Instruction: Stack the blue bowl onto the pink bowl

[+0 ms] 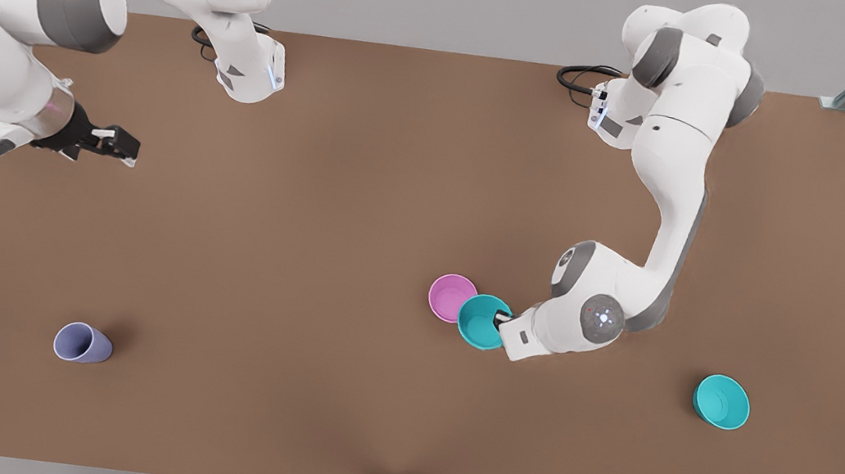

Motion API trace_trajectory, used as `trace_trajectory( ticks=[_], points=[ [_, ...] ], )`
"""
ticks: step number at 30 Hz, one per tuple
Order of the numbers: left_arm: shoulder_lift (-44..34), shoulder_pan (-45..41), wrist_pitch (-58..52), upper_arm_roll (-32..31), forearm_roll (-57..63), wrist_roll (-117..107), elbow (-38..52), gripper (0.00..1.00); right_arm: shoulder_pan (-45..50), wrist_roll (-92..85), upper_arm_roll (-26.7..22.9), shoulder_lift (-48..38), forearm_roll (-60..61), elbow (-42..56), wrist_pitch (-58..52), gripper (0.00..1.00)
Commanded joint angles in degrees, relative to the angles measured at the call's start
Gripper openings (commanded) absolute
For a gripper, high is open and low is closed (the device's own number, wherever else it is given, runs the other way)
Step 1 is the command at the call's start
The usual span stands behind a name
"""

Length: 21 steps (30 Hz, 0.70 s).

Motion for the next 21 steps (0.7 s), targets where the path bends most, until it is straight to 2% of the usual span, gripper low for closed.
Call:
trace_trajectory(
  ticks=[1, 7, 13, 21],
  points=[
    [2.56, -2.66, -2.53, -0.01, -0.50, -33.43, 2.87, 0.21, -0.56, -6.94, -0.01, -0.06, -0.01, -0.01, 0.08, 1.00],
    [4.76, -2.31, -3.05, -0.01, -0.59, -33.43, 3.32, 0.21, -0.56, -6.94, -0.01, 0.46, 0.08, -0.01, -0.01, 1.00],
    [4.32, -2.23, -9.21, -2.47, -0.68, -34.39, 2.61, 0.21, -0.56, -6.94, -0.01, 0.90, 0.17, -0.01, -0.10, 1.00],
    [4.32, -2.14, -6.58, -2.73, -0.33, -34.48, 1.12, 0.21, -0.56, -6.94, 0.08, 1.08, 0.26, -0.01, -0.19, 1.00]
  ],
)
